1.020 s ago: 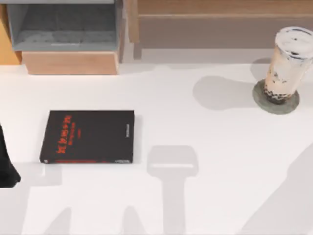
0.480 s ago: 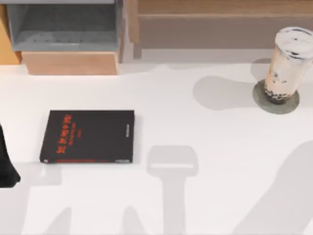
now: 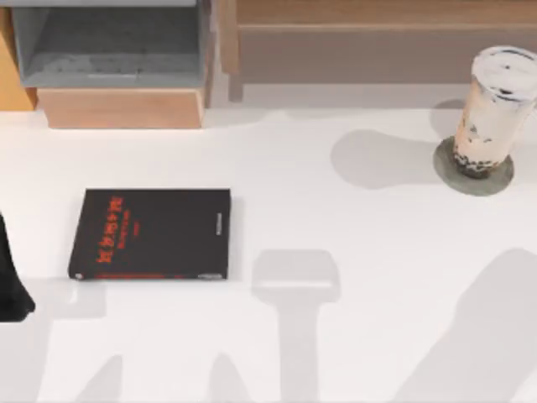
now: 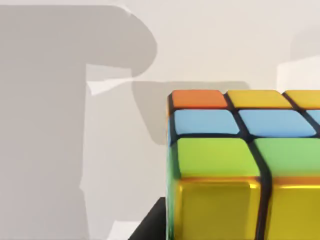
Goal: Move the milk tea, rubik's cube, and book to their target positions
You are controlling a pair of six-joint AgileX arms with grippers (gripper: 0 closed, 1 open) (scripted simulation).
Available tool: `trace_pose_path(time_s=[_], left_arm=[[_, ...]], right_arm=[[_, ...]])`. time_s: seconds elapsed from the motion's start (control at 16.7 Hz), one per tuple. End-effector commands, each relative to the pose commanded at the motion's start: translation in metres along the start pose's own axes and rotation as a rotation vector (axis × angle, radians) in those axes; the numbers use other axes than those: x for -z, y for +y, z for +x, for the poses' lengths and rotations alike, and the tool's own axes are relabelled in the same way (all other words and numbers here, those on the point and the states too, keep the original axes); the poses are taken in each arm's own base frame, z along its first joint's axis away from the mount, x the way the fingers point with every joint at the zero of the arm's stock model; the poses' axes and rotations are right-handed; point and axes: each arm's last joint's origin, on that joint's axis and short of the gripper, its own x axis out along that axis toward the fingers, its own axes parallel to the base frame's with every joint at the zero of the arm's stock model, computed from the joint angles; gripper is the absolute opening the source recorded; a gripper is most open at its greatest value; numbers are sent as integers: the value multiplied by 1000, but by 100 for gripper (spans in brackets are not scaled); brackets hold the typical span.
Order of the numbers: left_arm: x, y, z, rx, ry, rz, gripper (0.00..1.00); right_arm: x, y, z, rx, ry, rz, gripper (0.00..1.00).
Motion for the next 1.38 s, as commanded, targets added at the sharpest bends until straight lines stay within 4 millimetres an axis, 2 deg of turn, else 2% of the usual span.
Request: trace_pose_path(time_s=[0.18,0.36,0.6,0.72,0.84,1.02,1.14,1.38], left_arm=[[0,0,0,0,0,0,100],[0,0,0,0,0,0,100],[0,0,0,0,0,0,100],[0,0,0,0,0,0,100],[0,0,0,0,0,0,100],[0,0,0,0,0,0,100],[0,0,0,0,0,0,100],[0,0,0,0,0,0,100]], right_arm=[[-2,11,-39,65,-212,35,0],[-4,35,-94,111,-554,49,0],[6,92,-174,52,-1079,2,0],[16,124,-201,-29,-1280,-48,0],[23,155,-212,-118,-1404,-105,0],[31,191,-217,-224,-1493,-184,0],[34,199,-219,-251,-1512,-207,0],[33,198,-219,-250,-1511,-203,0]])
